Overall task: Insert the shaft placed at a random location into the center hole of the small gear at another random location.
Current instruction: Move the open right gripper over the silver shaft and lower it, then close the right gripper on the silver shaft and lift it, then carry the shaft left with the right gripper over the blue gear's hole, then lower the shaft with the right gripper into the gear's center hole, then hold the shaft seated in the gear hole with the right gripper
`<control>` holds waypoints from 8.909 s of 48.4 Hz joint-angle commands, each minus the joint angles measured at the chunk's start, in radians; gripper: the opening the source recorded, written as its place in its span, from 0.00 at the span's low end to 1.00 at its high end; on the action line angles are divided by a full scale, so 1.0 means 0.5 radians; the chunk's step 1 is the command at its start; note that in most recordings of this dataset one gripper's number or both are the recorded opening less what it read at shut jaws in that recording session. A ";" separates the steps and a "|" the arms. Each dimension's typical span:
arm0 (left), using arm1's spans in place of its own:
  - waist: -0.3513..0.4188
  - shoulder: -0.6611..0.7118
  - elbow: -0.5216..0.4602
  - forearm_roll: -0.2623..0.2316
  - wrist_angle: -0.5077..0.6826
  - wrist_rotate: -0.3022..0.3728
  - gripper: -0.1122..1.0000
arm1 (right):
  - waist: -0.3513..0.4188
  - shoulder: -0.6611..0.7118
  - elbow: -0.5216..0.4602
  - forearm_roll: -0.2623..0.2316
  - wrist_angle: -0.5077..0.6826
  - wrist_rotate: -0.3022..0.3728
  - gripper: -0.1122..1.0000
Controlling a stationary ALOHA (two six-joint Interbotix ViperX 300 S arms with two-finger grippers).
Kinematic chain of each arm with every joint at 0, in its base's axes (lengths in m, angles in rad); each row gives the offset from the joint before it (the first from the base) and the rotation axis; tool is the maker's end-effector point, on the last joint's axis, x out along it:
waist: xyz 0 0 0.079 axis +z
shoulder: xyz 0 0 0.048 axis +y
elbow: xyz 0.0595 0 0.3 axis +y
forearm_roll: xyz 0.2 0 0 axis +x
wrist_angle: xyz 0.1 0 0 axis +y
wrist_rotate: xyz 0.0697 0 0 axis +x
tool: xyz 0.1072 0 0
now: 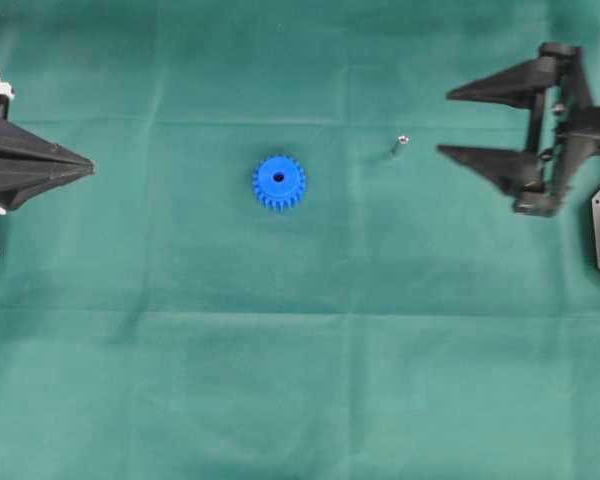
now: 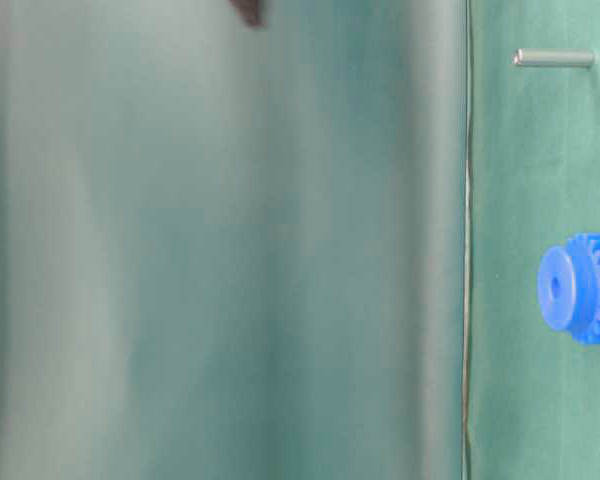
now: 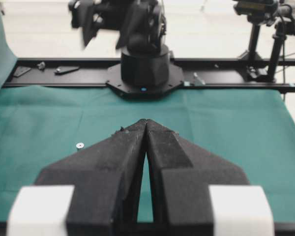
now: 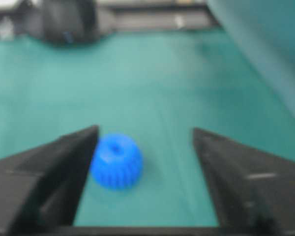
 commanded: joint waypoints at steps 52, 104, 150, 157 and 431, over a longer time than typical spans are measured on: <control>-0.003 0.006 -0.034 0.006 0.009 0.009 0.10 | -0.202 1.227 -0.037 0.153 -0.635 -0.052 0.84; -0.003 0.006 -0.034 0.006 0.021 -0.003 0.10 | -0.156 0.736 -0.184 0.141 -0.055 -0.052 0.22; -0.003 0.009 -0.034 0.006 0.021 -0.006 0.10 | 0.003 0.911 -0.549 0.141 0.129 -0.052 0.22; -0.003 0.009 -0.031 0.006 0.021 -0.006 0.10 | 0.046 1.049 -0.718 0.141 0.135 -0.055 0.22; -0.003 0.006 -0.034 0.006 0.021 0.009 0.10 | 0.212 1.718 -1.068 0.230 -0.046 0.025 0.23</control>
